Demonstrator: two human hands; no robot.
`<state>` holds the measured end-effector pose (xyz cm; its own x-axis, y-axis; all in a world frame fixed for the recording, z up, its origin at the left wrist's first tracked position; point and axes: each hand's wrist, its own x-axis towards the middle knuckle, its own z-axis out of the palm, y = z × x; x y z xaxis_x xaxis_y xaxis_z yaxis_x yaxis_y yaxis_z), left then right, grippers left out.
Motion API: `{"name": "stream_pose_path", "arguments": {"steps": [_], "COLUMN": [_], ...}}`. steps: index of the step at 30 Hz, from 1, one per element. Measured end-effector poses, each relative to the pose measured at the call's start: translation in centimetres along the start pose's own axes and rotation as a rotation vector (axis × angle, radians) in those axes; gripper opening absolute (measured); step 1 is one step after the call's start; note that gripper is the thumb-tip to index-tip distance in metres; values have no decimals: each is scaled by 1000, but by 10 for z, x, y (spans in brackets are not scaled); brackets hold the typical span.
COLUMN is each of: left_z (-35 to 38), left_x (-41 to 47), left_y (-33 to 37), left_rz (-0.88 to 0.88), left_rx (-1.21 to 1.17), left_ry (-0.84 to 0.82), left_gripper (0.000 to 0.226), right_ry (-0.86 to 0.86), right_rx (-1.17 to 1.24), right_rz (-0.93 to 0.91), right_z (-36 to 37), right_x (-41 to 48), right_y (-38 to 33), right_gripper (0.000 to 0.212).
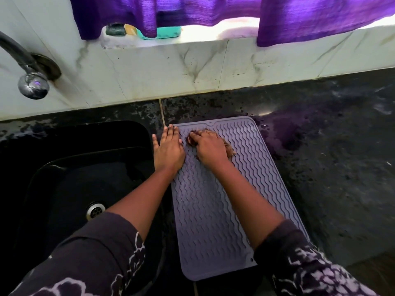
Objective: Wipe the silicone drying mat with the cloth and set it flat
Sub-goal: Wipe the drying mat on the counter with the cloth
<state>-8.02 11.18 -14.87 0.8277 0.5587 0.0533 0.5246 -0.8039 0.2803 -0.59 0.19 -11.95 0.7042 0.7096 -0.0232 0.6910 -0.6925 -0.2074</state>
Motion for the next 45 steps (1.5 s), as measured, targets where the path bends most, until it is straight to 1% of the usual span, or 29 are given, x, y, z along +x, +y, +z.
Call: {"name": "stream_pose_path", "arguments": {"steps": [3, 5, 7, 8, 10, 12, 13, 15, 16, 21, 24, 25, 27, 28, 29, 30, 31, 32, 35, 40, 45], "left_z": [0, 1, 1, 1, 2, 2, 3, 3, 3, 4, 3, 2, -1, -3, -6, -8, -10, -12, -12, -5, -3], "left_x": [0, 0, 0, 0, 1, 1, 1, 1, 1, 1, 0, 0, -1, -3, -5, -8, -14, -21, -50, -94, -95], "left_y": [0, 0, -1, -1, -1, -2, -2, -3, -2, -3, -3, -2, -1, -1, -1, -1, -1, -1, -2, -4, -2], "left_rz": [-2, 4, 5, 5, 6, 6, 6, 9, 10, 17, 15, 18, 26, 34, 48, 70, 99, 127, 133, 78, 46], "left_rx": [3, 5, 6, 3, -3, -9, -9, -8, -8, -9, -12, -17, -39, -53, -63, -64, -51, -28, -2, -19, -22], "left_ry": [-3, 2, 3, 4, 4, 0, 1, 4, 4, 17, 20, 20, 25, 34, 44, 52, 56, 48, -8, -60, -40], "left_gripper": [52, 52, 53, 53, 53, 53, 53, 53, 53, 54, 54, 53, 53, 52, 51, 50, 49, 48, 48, 55, 55], "right_ry": [4, -26, -72, -105, -172, -107, -75, -103, -112, -98, -178, -211, -229, -186, -103, -18, 31, 34, -42, -4, -61], "right_rx": [-11, -22, -11, 29, 190, 307, 293, 188, 158, 125, 96, 124, 273, 347, 389, 377, 327, 269, 132, 93, -2], "right_rz": [16, 32, 39, 44, 135, 185, 145, 33, 10, 19, 15, 19, 64, 96, 124, 136, 130, 113, 55, 50, 111], "right_z": [5, 5, 2, -3, -16, -23, -22, -12, -7, 1, -3, -8, -20, -25, -26, -25, -22, -18, -3, 1, 5], "right_x": [-43, -73, -91, -92, -81, -67, -61, -61, -67, -117, -141, -142, -134, -126, -116, -107, -99, -92, -87, -97, -157], "right_y": [-3, -7, -8, -6, -1, 3, 2, -1, -3, -5, -4, -3, -1, -2, -2, -3, -3, -4, -2, -5, -18], "right_gripper": [45, 48, 47, 44, 40, 38, 40, 48, 51, 50, 47, 46, 43, 43, 44, 45, 46, 47, 49, 48, 47]}}
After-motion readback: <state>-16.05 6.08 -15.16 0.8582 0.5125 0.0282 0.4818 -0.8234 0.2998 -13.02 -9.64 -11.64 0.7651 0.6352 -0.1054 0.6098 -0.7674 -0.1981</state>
